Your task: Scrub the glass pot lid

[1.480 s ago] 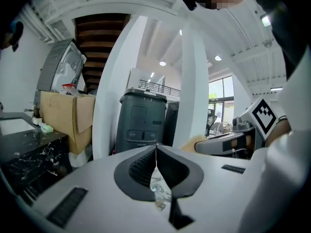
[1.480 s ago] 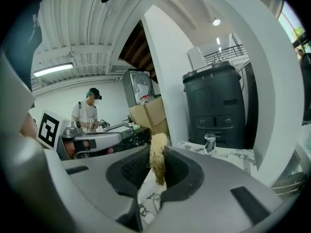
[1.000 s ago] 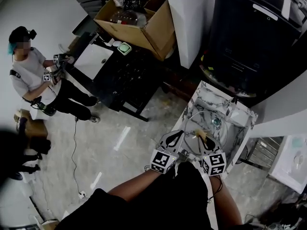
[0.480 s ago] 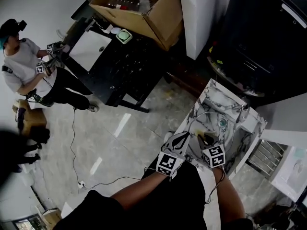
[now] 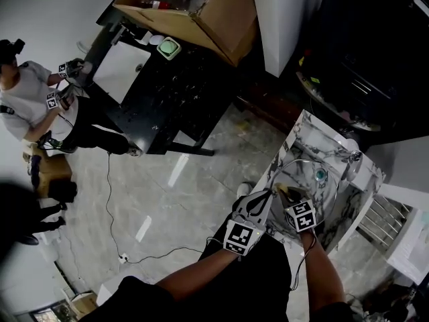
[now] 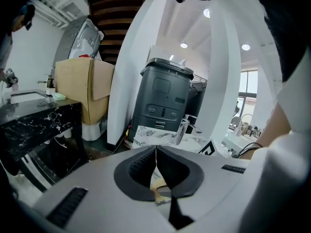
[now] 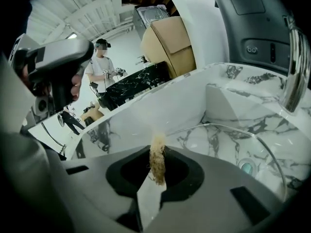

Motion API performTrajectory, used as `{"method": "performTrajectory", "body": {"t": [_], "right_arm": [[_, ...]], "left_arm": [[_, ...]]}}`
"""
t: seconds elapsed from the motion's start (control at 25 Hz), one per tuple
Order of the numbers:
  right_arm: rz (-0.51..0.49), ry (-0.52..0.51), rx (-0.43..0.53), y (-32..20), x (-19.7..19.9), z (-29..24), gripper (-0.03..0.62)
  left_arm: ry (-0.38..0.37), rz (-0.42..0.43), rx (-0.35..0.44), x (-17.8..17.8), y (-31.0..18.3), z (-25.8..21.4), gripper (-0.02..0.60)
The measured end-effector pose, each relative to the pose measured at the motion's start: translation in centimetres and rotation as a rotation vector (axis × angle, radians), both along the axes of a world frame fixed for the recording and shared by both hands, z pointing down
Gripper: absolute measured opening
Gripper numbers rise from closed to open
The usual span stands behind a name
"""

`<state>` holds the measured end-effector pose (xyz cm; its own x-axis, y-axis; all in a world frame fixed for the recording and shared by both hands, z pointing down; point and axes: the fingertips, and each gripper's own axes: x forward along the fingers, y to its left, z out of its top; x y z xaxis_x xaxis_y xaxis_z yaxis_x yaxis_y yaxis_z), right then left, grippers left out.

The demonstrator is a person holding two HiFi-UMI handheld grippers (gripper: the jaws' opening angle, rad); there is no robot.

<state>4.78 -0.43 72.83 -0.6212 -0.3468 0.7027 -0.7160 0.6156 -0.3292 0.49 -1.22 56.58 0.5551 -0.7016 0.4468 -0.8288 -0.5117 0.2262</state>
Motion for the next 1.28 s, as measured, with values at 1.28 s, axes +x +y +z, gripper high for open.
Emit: {"method": "performTrajectory", "body": {"t": [1.28], "right_arm": [[0.12,0.153,0.125,-5.9,7.5,1.6,0.074]], "left_arm": [[0.026,0.051,-0.044,2.4,0.9,0.0,0.017]]}}
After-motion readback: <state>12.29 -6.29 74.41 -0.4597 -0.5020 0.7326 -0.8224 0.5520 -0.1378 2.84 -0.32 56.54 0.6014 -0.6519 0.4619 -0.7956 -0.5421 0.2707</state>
